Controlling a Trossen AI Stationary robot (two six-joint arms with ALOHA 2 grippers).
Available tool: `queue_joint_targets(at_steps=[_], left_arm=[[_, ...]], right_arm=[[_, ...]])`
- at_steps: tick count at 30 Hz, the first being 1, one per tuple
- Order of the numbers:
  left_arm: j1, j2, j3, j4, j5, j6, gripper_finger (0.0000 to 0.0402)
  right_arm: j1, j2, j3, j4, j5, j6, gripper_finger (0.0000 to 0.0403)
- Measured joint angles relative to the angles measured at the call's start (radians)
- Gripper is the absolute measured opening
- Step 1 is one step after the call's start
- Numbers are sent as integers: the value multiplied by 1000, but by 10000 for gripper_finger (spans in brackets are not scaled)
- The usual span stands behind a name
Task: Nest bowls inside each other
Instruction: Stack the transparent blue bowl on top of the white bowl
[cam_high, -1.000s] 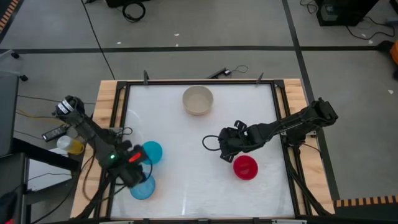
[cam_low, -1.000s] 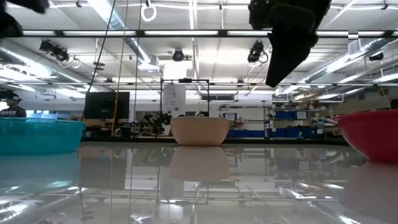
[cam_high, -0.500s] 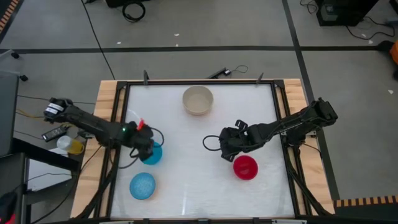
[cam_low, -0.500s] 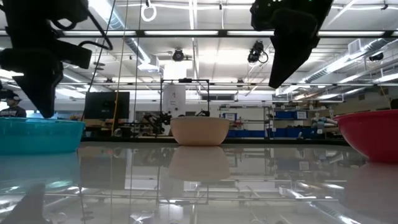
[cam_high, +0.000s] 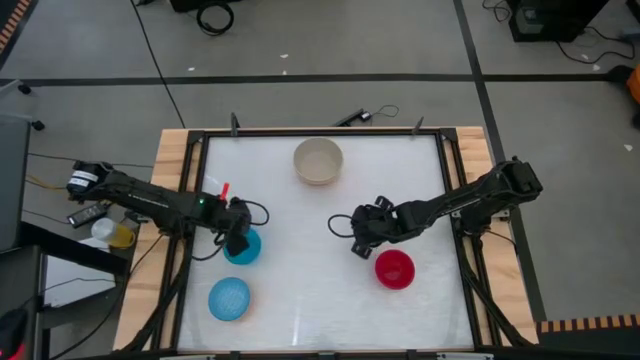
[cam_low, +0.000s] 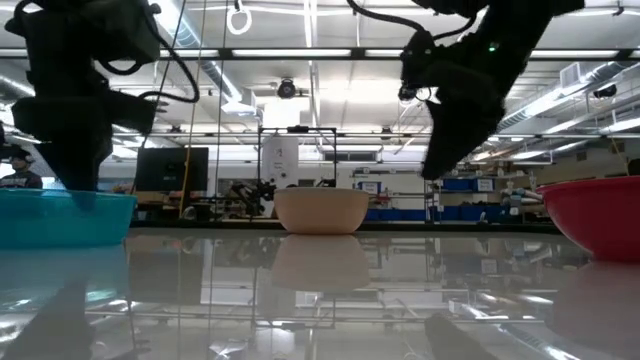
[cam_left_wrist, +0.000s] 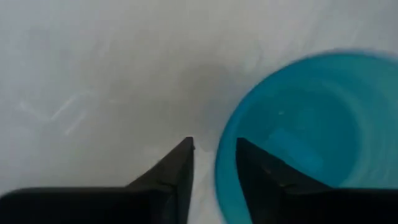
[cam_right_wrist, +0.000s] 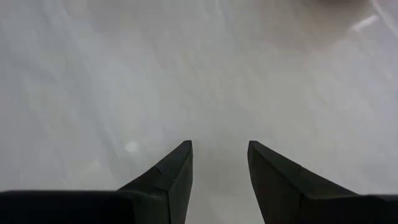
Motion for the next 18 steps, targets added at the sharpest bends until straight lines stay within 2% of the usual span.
queue_joint_targets(at_steps=[4,6,8,12,18], left_arm=[[4,0,0,152,-14,80,27],[15,0,0,234,-53,100,11],[25,0,1,303,-105,125,9],[29,0,2,404,-210,184,3],[-13,0,2,479,-288,252,1]], right_arm=[[-21,7,-78,339,2,-32,150],[-35,18,-116,554,1,-52,144],[-50,43,-131,694,-22,-99,141],[-67,52,-98,759,3,-211,140],[-58,53,3,745,41,-402,140]])
